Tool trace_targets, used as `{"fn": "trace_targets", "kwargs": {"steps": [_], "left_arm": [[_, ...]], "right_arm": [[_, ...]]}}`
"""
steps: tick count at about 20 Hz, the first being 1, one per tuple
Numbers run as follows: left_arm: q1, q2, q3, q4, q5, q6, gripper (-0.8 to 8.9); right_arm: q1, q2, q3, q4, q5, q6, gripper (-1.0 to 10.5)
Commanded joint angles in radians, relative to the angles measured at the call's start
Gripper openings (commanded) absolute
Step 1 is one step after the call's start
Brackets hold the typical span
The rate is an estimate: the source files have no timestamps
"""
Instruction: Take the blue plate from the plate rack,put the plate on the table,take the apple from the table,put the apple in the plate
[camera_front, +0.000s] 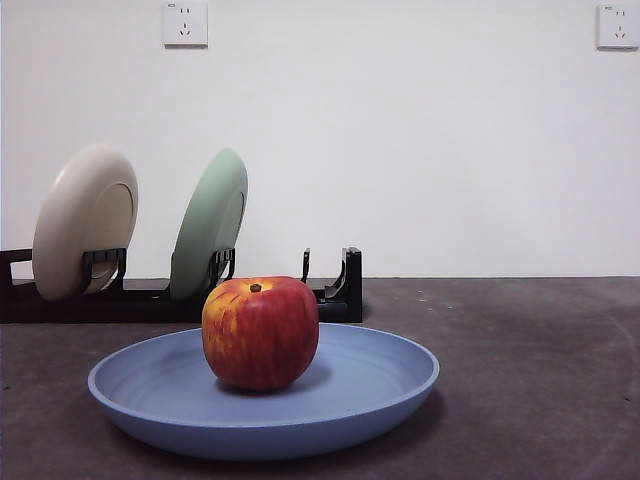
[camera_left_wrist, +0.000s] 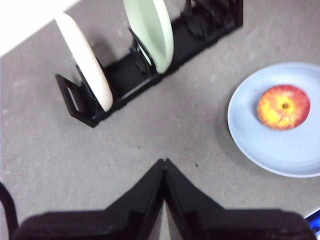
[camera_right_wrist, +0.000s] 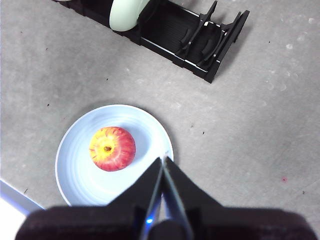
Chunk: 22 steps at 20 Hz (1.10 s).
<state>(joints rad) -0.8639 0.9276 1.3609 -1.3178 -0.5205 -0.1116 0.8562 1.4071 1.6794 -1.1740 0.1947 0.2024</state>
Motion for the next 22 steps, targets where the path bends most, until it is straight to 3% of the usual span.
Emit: {"fn": "trace_targets", "kwargs": {"steps": [1,4,5,9,13,16,20,22], "left_arm": [[0.004,0.041,-0.002,0.002,0.000,0.010,-0.04],[0.008,0.074,-0.002,0.043,-0.001,0.024,-0.04],[0.023,0.079,-0.002,0.044,-0.002,0.088,-0.04],[0.138,0.058,-0.007,0.142,0.080,0.175,-0.04],[0.353,-0.014,-0.094,0.452,0.284,0.256,-0.04],[0.514,-0.105,-0.321,0.747,0.448,0.362,-0.04],[0.663,-0.266,-0.712,1.146,0.575,0.335,-0.04],[0.700,-0.341,-0.869,1.289,0.583,0.328,-0.04]], "right_arm": [[0.000,0.004,0.001,0.004,0.005,0.006,0.0],[0.000,0.004,0.001,0.004,0.005,0.006,0.0],[0.000,0.004,0.001,0.003,0.005,0.006,0.0],[0.000,0.004,0.001,-0.004,0.005,0.006,0.0],[0.000,0.004,0.001,-0.003,0.005,0.006,0.0],[0.000,0.004,0.001,-0.003,0.005,0.006,0.0],[0.000,0.004,0.001,-0.003,0.005,0.006,0.0],[0.000,0.004,0.001,-0.003,0.005,0.006,0.0]]}}
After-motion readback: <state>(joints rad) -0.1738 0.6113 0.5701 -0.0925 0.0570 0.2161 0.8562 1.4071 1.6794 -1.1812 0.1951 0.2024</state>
